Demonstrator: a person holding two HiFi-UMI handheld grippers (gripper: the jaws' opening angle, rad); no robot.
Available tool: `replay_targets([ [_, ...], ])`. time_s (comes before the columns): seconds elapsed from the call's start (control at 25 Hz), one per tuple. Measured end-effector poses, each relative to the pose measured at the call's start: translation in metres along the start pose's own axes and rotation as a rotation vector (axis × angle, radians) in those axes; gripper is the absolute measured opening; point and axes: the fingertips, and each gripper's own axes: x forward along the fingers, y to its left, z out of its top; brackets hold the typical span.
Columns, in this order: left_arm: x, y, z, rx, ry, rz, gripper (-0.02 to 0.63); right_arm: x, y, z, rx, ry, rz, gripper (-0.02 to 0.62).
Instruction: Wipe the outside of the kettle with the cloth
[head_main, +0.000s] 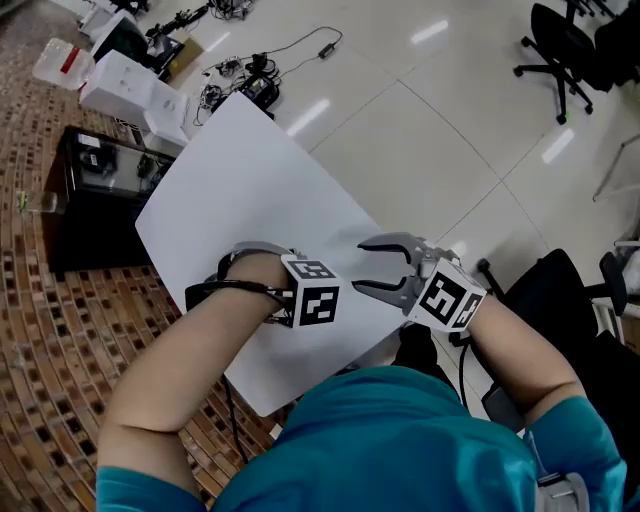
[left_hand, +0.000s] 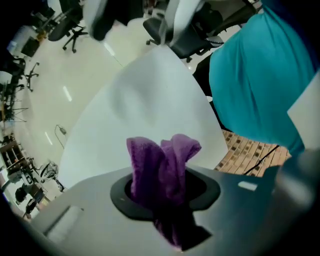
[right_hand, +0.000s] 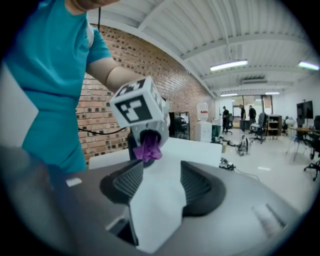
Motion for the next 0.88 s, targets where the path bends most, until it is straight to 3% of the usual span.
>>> replay_targets([
  [0.12,0.027,-0.001,0.014,0.028,0.057,-0.053,0.137,-0.014,-0.004,-0.007,0.01,0.009,-0.011,0.235],
  [0.24,0.046,0.002,0.031,0.014,0.053,-0.081,0.137,-0.024,-0.005,-0.011,0.026,0.008,0.005,0.235],
  [0.32,0.051,0.006,0.04,-0.024,0.014,-0.069,0.137,-0.03,-0.006,-0.011,0.02,0.009,0.013,0.235],
  [0.4,0.031,0.013,0.048,-0.11,-0.092,-0.018,0.137,-0.038,-0.006,-0.005,-0.007,0.016,0.025,0.235],
  [0.52,-0.053,0.02,0.044,-0.315,-0.356,0.137,0.135,-0.052,-0.008,0.009,-0.049,0.0,0.039,0.235],
  [0.64,-0.157,-0.007,0.013,-0.522,-0.681,0.307,0.135,-0.065,-0.006,0.029,-0.08,-0.006,0.038,0.235],
  [0.76,-0.231,-0.067,-0.036,-0.677,-1.043,0.45,0.135,-0.071,0.008,0.058,-0.126,-0.033,0.036,0.224],
  [0.88,-0.243,-0.156,-0.074,-0.864,-1.437,0.485,0.136,-0.071,0.055,0.081,-0.151,-0.064,0.064,0.201],
])
